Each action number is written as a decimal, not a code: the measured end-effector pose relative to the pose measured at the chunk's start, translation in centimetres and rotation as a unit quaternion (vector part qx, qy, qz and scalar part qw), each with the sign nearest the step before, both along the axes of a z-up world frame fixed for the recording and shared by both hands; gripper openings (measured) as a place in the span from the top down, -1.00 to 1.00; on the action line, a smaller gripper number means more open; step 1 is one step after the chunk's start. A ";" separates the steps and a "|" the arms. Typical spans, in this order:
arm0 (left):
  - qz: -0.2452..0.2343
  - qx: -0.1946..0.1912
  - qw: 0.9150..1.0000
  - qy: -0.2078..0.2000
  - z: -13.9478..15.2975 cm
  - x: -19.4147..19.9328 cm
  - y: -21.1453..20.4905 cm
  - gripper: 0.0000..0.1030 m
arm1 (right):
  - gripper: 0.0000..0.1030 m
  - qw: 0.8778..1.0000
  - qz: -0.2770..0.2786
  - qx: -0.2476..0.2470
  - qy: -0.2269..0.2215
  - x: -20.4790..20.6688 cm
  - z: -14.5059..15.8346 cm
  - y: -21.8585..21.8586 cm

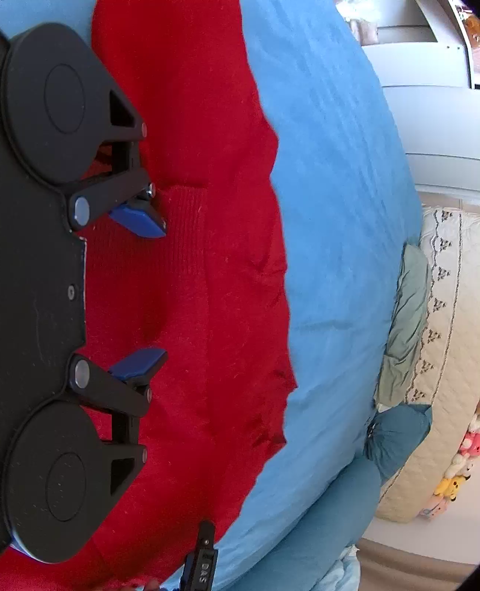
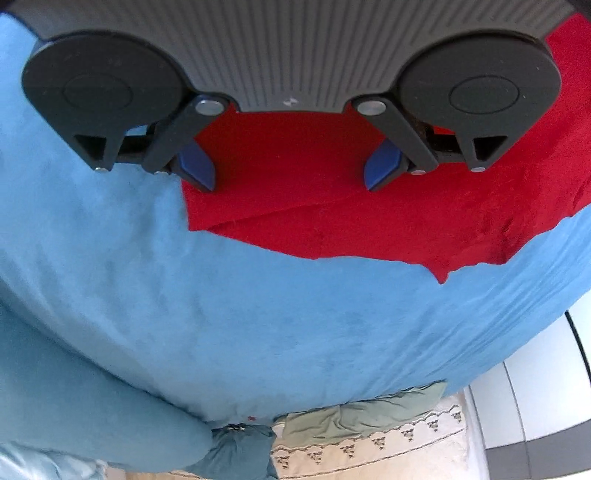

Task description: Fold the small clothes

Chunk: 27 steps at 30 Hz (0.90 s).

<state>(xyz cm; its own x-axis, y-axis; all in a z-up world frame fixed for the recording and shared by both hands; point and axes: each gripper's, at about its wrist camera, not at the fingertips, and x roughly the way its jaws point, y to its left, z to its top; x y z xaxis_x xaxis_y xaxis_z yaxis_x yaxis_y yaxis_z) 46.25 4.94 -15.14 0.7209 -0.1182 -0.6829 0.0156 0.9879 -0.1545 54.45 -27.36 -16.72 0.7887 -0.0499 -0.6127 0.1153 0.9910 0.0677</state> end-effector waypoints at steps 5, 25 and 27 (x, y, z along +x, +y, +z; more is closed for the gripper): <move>0.009 0.018 1.000 -0.023 4.3 -3.5 0.7 -0.39 | -1.00 0.999 0.033 0.013 -0.039 -5.4 4.8 2.4; 0.271 -0.056 0.960 -0.034 4.2 -14.8 26.6 -0.47 | -1.00 0.988 0.144 -0.044 -0.028 -14.8 5.9 19.9; 0.287 -0.073 0.955 -0.030 3.1 -14.7 28.6 -0.44 | -1.00 0.988 0.145 -0.044 -0.024 -14.3 5.1 21.0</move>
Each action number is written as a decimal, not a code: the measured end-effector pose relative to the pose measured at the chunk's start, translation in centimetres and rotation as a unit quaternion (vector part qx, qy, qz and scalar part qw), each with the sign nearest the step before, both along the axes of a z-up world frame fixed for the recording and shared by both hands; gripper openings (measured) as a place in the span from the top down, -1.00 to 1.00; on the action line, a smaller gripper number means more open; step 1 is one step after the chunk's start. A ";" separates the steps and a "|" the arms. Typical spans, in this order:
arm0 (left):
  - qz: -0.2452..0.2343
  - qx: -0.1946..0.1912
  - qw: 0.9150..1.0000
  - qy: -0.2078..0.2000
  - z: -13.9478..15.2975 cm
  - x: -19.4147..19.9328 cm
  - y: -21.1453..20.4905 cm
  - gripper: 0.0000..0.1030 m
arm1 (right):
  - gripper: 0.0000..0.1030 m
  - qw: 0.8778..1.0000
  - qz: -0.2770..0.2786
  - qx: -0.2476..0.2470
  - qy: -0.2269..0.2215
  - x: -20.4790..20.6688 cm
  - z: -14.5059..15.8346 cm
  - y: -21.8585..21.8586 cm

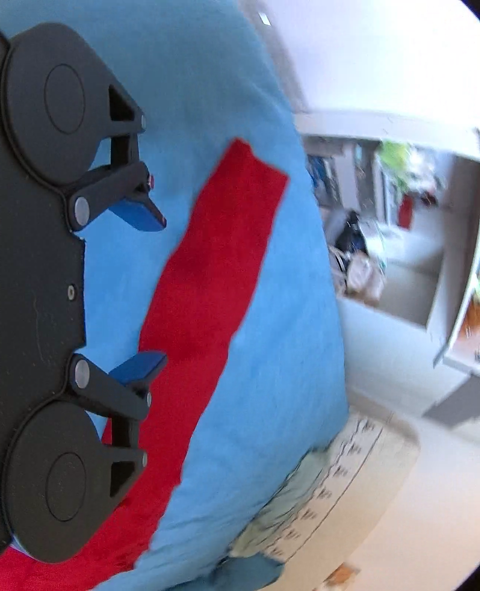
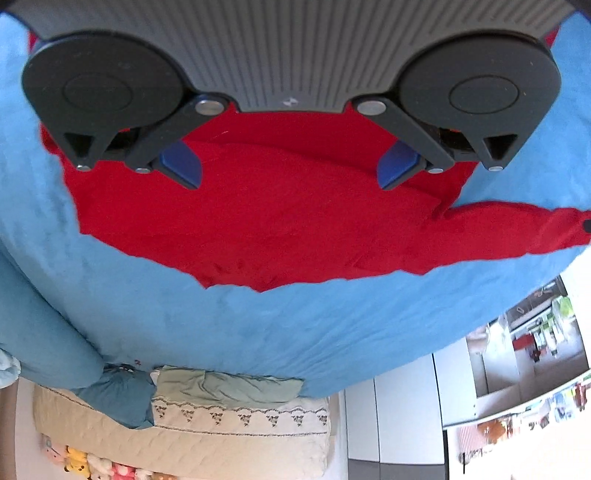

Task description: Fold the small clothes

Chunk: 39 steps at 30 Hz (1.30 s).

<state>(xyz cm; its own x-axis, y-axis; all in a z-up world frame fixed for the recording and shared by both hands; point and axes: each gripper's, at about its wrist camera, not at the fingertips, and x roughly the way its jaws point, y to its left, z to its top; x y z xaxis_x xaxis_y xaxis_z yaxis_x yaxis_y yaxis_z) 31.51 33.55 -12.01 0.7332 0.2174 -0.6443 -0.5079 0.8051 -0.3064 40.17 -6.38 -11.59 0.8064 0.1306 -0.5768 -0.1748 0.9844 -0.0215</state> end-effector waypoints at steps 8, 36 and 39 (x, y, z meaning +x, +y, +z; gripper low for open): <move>0.044 -0.040 0.998 -0.015 -2.5 1.6 5.6 0.14 | -1.00 1.000 -0.002 -0.002 0.012 0.7 -2.7 2.9; -0.379 0.077 0.922 -0.035 2.5 10.6 -33.1 0.90 | -1.00 0.994 -0.103 0.032 0.009 -0.6 -1.0 -9.9; -0.398 0.079 0.914 0.011 -1.9 10.9 -36.6 0.90 | -1.00 0.993 -0.107 0.033 0.025 -1.0 -1.8 -11.5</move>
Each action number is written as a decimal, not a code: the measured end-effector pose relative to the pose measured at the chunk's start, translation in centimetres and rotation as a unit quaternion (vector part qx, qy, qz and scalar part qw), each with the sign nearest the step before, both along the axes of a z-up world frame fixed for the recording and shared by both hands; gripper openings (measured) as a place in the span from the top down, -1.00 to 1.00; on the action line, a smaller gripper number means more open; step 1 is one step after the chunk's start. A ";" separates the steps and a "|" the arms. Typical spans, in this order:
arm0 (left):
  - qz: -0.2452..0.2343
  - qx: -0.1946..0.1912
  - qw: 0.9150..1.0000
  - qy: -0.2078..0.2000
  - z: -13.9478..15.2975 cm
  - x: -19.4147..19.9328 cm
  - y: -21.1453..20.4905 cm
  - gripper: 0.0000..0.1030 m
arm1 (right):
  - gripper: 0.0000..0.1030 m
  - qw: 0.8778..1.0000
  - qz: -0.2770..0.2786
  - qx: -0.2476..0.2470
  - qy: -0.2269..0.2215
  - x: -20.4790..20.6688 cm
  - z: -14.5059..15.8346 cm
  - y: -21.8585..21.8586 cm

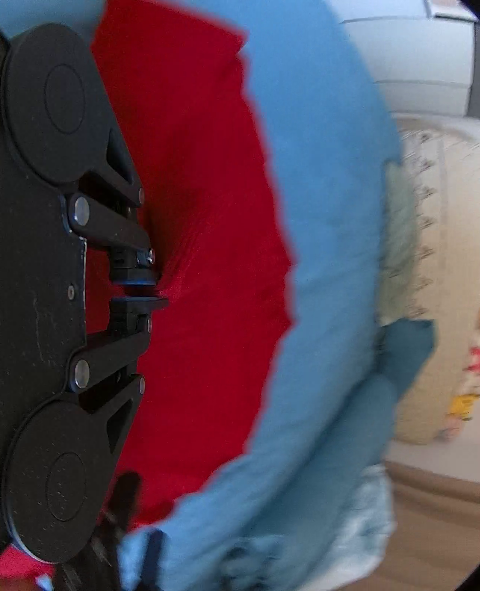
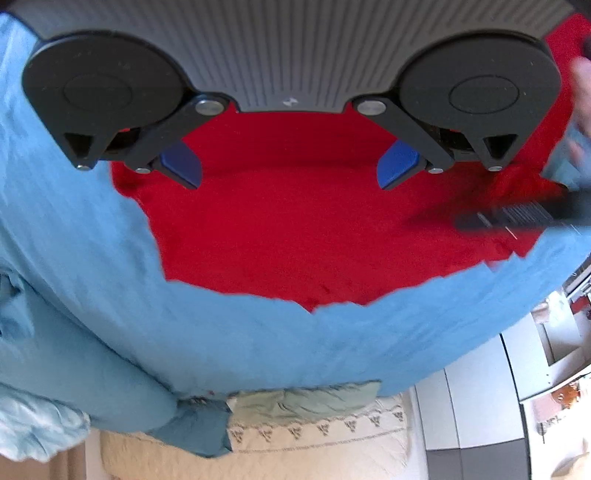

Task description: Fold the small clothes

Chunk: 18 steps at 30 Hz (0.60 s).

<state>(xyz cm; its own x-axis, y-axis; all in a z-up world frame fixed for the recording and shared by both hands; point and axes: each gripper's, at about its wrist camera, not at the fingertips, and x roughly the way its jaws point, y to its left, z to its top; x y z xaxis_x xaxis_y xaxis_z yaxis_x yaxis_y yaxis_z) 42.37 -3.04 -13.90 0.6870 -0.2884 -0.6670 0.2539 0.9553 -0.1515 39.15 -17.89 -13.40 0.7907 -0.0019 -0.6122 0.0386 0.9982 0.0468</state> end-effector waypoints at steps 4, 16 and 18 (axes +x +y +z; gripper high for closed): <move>-0.011 0.035 0.999 -0.011 -2.2 -1.0 -1.3 0.90 | -1.00 1.000 0.013 0.000 0.009 -0.3 -1.0 -0.9; -0.013 0.045 0.996 -0.078 0.9 -4.3 5.6 -0.93 | -1.00 0.992 0.119 -0.033 -0.011 1.8 0.2 4.5; 0.017 0.046 0.996 -0.073 0.5 -4.1 7.5 -0.93 | -1.00 0.986 0.156 -0.065 -0.004 2.5 -0.3 7.3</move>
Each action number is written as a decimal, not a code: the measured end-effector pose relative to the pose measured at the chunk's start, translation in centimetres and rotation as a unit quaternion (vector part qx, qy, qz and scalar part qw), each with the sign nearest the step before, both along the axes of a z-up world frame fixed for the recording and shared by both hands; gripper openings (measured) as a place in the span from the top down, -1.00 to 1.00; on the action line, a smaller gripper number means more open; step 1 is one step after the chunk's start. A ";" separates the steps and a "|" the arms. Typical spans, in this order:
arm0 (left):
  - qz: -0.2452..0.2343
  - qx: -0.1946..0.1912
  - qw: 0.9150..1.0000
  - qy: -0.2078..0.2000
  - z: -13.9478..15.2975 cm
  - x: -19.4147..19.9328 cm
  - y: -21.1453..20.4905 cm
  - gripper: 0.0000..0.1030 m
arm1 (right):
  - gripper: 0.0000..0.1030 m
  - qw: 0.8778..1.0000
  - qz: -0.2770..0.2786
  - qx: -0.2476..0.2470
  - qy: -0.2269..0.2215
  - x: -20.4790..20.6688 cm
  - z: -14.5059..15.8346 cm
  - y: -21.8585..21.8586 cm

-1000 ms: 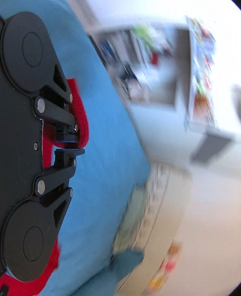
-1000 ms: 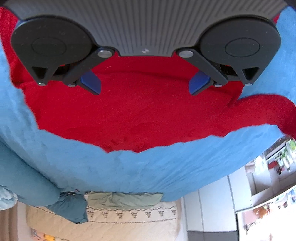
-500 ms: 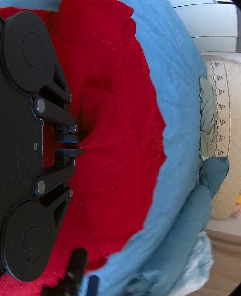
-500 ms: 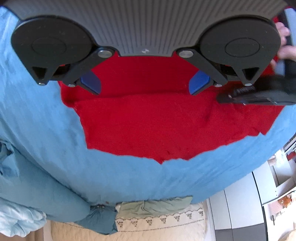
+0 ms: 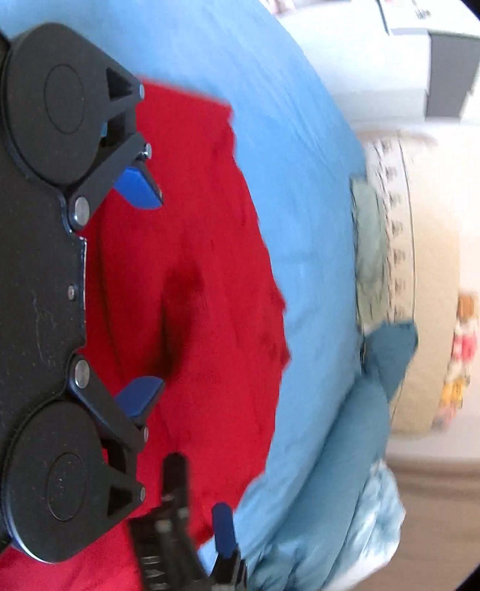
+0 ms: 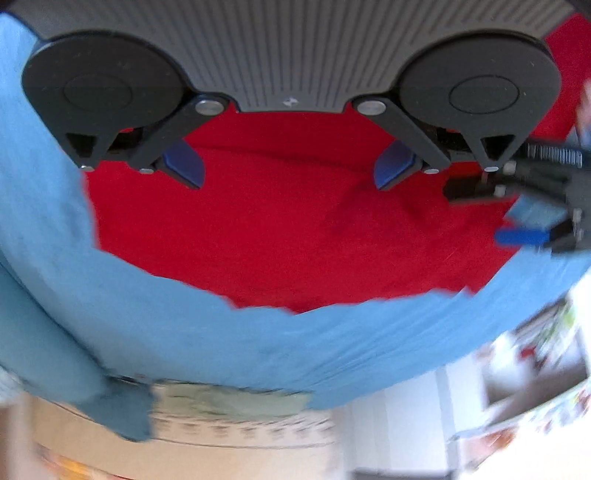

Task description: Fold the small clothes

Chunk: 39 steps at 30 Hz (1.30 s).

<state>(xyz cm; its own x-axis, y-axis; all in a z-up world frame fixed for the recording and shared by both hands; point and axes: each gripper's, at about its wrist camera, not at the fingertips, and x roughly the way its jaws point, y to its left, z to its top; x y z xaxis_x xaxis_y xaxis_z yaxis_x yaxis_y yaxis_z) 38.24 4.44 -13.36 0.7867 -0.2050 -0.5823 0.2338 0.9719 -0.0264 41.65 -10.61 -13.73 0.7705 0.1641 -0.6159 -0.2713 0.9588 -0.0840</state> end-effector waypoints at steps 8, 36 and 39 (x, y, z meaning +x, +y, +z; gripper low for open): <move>0.058 -0.039 0.997 0.022 -1.1 0.9 5.0 -0.92 | -0.43 0.996 0.065 -0.053 0.015 4.4 -3.5 8.1; 0.069 -0.071 0.994 0.045 -2.7 -0.5 7.9 -0.92 | 0.58 0.994 -0.081 0.063 0.031 5.2 -2.4 1.2; 0.082 -0.046 0.995 0.040 -3.2 -0.7 7.6 -0.92 | 0.58 0.995 -0.075 0.065 -0.005 6.0 1.5 0.6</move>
<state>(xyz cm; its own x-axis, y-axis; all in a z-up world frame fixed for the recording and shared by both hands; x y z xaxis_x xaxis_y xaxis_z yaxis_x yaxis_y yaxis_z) 37.53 12.00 -16.59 0.7654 -0.1332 -0.6296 0.0652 0.9894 -0.1301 47.66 -9.98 -12.24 0.7987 0.1245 -0.5887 -0.1245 0.9914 0.0407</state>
